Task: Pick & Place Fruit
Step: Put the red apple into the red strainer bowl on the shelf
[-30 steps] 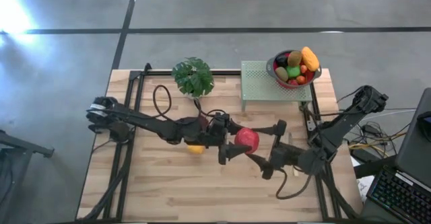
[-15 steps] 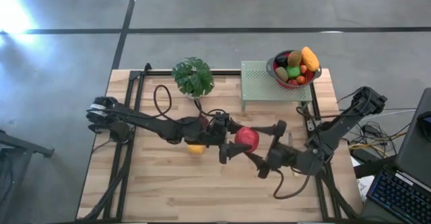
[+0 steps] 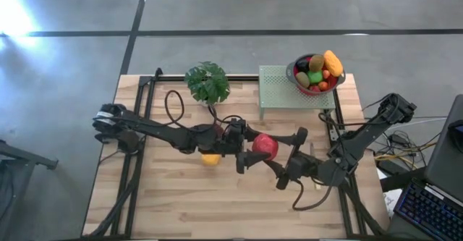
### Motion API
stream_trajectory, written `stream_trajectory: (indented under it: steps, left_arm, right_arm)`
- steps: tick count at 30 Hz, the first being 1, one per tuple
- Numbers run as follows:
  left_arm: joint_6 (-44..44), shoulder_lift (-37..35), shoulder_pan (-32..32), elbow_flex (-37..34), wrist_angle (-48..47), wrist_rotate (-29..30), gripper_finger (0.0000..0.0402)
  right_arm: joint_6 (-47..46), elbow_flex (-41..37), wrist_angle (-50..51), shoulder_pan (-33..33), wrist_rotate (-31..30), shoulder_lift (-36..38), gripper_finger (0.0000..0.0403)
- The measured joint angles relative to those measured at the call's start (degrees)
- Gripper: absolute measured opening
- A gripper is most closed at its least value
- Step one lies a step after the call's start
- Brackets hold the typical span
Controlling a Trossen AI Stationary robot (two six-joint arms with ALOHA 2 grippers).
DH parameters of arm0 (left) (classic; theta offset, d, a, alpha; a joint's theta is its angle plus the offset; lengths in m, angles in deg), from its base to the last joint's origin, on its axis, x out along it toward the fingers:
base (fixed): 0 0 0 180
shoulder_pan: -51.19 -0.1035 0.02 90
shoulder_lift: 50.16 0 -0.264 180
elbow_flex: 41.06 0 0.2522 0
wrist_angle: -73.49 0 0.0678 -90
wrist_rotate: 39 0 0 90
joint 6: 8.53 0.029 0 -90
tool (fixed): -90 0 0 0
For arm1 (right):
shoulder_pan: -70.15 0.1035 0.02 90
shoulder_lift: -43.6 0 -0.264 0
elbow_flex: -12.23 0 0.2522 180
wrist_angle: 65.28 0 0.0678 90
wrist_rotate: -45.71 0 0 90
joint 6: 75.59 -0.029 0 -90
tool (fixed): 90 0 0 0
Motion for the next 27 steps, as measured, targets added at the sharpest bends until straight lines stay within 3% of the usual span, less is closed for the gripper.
stream_trajectory:
  steps: [10, 20, 23, 27]
  left_arm:
    - [0.0, 0.0, -0.1, 0.0, 0.0, -0.5, 0.0376]
    - [7.0, 0.0, 0.1, 0.0, -0.1, -3.0, 0.0377]
    - [4.4, -0.2, 0.1, 0.0, -0.2, 0.1, 0.0377]
    - [-6.0, -0.3, -0.5, 0.0, -0.3, 3.8, 0.0376]
  right_arm:
    - [-0.9, 0.0, 0.1, 0.0, -0.1, 0.0, 0.0345]
    - [1.0, -0.1, 0.6, 0.0, -0.1, 0.0, 0.0323]
    - [0.0, -0.1, 0.1, 0.0, 0.0, 0.0, 0.0330]
    - [-3.1, 0.2, -0.5, -0.2, -0.3, 0.1, 0.0339]
